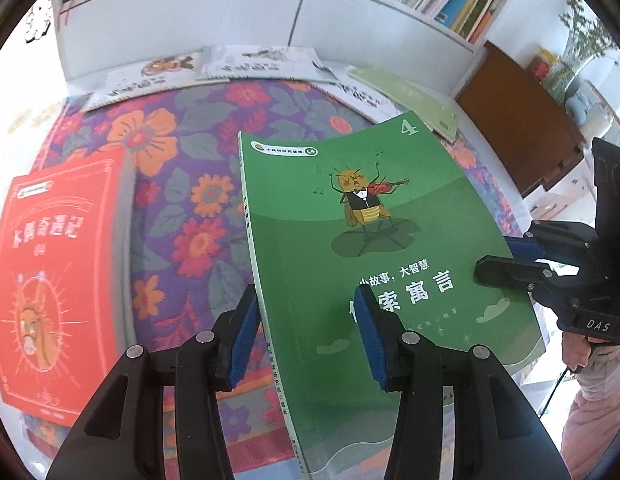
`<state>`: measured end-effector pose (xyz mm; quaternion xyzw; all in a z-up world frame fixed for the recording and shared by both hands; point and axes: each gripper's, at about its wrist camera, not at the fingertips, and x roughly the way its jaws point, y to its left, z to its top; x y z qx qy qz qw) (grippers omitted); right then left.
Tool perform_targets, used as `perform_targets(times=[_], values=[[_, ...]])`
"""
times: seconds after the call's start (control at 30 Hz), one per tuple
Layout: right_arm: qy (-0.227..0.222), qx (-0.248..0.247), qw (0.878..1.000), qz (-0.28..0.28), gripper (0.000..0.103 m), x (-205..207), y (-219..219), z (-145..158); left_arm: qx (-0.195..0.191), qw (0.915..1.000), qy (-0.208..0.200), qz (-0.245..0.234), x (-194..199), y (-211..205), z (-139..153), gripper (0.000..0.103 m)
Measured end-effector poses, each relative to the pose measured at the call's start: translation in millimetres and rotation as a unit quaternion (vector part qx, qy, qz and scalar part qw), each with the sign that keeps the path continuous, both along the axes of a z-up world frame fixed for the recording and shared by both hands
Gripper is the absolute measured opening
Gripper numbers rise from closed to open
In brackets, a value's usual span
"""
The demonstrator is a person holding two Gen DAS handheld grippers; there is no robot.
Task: Organize books
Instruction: 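Lower the green book onto the red book with both grippers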
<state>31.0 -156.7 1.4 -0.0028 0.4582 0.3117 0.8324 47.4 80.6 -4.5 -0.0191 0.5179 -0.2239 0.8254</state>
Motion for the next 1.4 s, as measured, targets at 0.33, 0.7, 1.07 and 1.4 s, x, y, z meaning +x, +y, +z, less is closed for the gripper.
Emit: perform_targets(times=[0.33, 0.7, 1.07, 1.4], values=[[-0.032, 0.0, 0.999, 0.022, 0.021, 1, 40, 34, 0.0, 0.9989, -0.042, 0.019, -3, 41, 35, 0.044], [-0.043, -0.004, 0.997, 0.058, 0.021, 14, 102, 54, -0.006, 0.997, -0.063, 0.043, -1, 106, 56, 0.044], [-0.044, -0.004, 0.995, 0.085, 0.021, 31, 166, 60, -0.02, 0.9939, -0.087, 0.065, 7, 172, 62, 0.044], [-0.037, -0.018, 0.994, 0.097, 0.021, 42, 223, 44, -0.029, 0.9942, -0.073, 0.073, 24, 222, 40, 0.044]])
